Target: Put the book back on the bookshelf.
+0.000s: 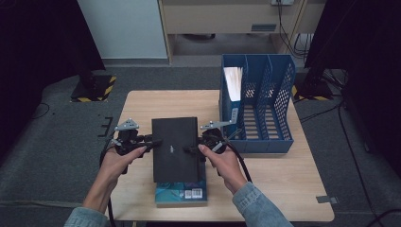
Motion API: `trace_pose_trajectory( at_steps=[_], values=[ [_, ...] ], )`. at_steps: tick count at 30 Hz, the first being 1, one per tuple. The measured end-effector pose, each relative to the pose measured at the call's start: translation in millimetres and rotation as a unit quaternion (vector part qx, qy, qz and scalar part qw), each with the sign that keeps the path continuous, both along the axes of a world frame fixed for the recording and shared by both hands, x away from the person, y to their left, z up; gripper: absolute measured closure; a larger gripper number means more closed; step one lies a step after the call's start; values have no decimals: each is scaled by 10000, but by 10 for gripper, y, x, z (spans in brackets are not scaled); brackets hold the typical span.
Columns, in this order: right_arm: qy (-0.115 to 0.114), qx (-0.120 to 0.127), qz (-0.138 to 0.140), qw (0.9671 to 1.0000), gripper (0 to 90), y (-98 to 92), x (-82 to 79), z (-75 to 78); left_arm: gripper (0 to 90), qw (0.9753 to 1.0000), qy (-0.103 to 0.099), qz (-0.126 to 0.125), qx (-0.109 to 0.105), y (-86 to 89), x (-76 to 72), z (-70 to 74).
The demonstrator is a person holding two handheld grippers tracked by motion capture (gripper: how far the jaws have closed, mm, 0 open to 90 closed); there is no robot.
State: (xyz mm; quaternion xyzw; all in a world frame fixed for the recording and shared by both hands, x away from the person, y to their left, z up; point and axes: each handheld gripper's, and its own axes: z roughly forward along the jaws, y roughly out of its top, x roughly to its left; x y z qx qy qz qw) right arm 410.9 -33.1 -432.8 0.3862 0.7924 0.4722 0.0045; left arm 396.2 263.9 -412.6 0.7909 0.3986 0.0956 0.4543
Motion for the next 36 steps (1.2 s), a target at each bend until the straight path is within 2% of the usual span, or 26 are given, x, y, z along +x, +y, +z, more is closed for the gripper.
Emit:
trace_pose_trajectory(
  at_steps=[12,18,22,29,33,36],
  values=[
    [-147,-113,45,9998,295,43,-5,72,608,10000,-80,6,-29,50,-52,52],
    [-193,-178,85,9996,294,9,-54,61,647,9998,-146,-105,-50,32,-107,93],
    [-184,-181,79,9996,294,-20,-75,47,650,9997,-208,-115,85,-18,-131,121],
    [-187,-123,84,9997,295,-59,-83,16,654,9995,-176,-156,190,-52,-131,151],
    [-232,-144,115,9996,301,-70,-103,27,658,9993,-229,-165,236,-63,-157,165],
    [-173,-102,110,9997,300,-78,-85,19,659,9993,-251,-147,229,-67,-166,161]
  ],
)
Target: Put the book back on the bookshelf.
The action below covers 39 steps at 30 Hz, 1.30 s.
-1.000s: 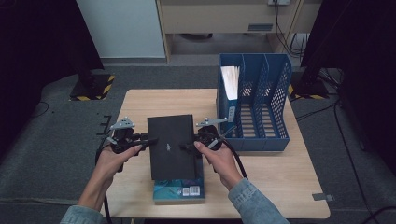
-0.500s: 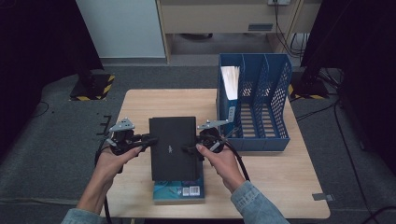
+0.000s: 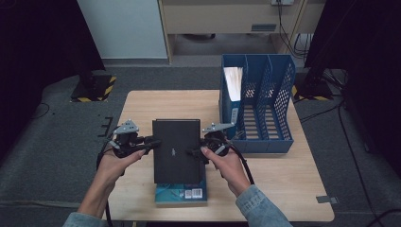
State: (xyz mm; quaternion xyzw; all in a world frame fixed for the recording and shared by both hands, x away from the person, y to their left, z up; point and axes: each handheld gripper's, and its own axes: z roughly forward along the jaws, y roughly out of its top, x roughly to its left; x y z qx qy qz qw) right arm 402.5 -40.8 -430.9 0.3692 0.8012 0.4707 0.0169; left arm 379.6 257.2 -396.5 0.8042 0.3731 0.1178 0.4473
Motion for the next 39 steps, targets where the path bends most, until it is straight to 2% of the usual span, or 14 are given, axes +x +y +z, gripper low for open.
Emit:
trace_pose_trajectory(
  at_steps=[5,12,17,20,26,30,33,39],
  values=[
    [8,106,36,9999,296,-8,55,17,666,10000,3,-32,-1,18,-17,3],
    [33,5,135,9999,286,11,111,31,668,10000,21,-6,8,19,-12,0],
    [27,-13,70,10000,290,17,114,48,669,10000,10,-6,90,-6,32,34],
    [-38,-6,-14,10000,302,11,145,81,680,10000,-39,14,83,-19,102,72],
    [-114,-49,-145,9998,318,-9,287,140,693,9999,-60,-50,141,-56,336,117],
    [-71,-32,-274,9996,323,-29,347,137,699,9999,16,-108,-17,-53,474,96],
    [-46,-62,-330,9994,325,-35,380,152,703,9999,2,-136,-28,-61,532,103],
    [-157,-49,-411,9990,340,-23,420,221,717,9999,-44,-119,33,-62,578,162]
  ],
)
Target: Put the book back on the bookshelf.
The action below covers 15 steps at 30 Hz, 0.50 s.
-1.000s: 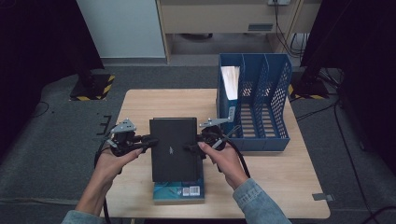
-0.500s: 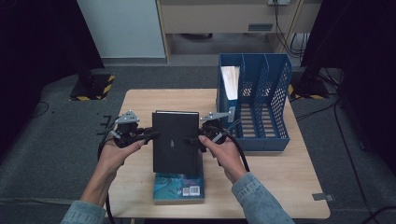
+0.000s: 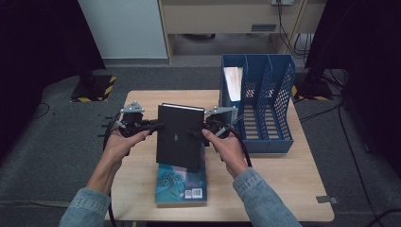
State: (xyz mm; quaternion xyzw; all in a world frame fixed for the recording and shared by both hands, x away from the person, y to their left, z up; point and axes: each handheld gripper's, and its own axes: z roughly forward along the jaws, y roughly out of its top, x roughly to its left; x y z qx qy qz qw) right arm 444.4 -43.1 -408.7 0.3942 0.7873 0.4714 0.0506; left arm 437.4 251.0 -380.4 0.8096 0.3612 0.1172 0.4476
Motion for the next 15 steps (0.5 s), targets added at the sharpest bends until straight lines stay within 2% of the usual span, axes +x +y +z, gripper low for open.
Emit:
trace_pose_trajectory(
  at_steps=[6,11,15],
  values=[
    [-7,63,-130,9999,348,2,32,36,720,10000,-65,11,19,-23,61,30],
    [-78,-25,-159,9998,347,4,70,44,719,10000,-75,24,-50,-37,130,23],
    [-50,-72,-160,9998,347,-11,91,53,720,10000,-73,7,-46,-71,173,39]
  ],
)
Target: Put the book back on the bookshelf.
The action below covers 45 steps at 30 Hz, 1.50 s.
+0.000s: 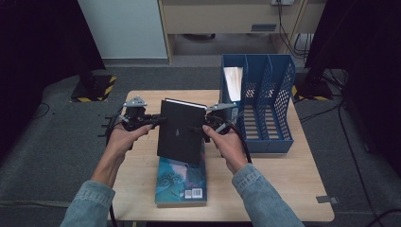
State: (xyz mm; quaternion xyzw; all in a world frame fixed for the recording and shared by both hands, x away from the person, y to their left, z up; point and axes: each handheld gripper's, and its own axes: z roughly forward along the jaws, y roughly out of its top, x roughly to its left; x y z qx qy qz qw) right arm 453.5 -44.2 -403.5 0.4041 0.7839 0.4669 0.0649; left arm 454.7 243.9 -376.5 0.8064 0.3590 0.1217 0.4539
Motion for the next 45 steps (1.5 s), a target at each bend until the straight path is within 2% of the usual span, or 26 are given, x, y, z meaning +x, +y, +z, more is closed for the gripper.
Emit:
trace_pose_trajectory(
  at_steps=[5,10,14,16,25,33,38,41,45],
  values=[
    [-37,-11,-31,10000,343,-14,35,15,718,10000,4,-50,70,-15,49,14],
    [-145,-91,14,9999,348,-1,6,20,717,9999,-25,-71,78,3,21,12],
    [-296,-190,116,9993,353,-1,-73,39,717,9998,-169,-6,69,6,-110,14],
    [-294,-168,160,9993,355,-6,-91,55,717,9998,-204,34,68,17,-161,14],
    [-546,-363,328,9973,360,38,-276,123,711,9996,-228,177,-25,63,-380,-3],
    [-734,-568,550,9942,354,80,-464,183,706,9994,-271,220,1,117,-598,-15],
    [-768,-559,732,9928,348,66,-508,188,706,9993,-284,239,-70,152,-681,-55],
    [-835,-688,921,9899,327,101,-535,186,705,9991,-316,254,-110,169,-753,-74],
    [-859,-764,1004,9883,327,124,-569,191,703,9990,-363,250,-88,169,-813,-78]
  ],
)
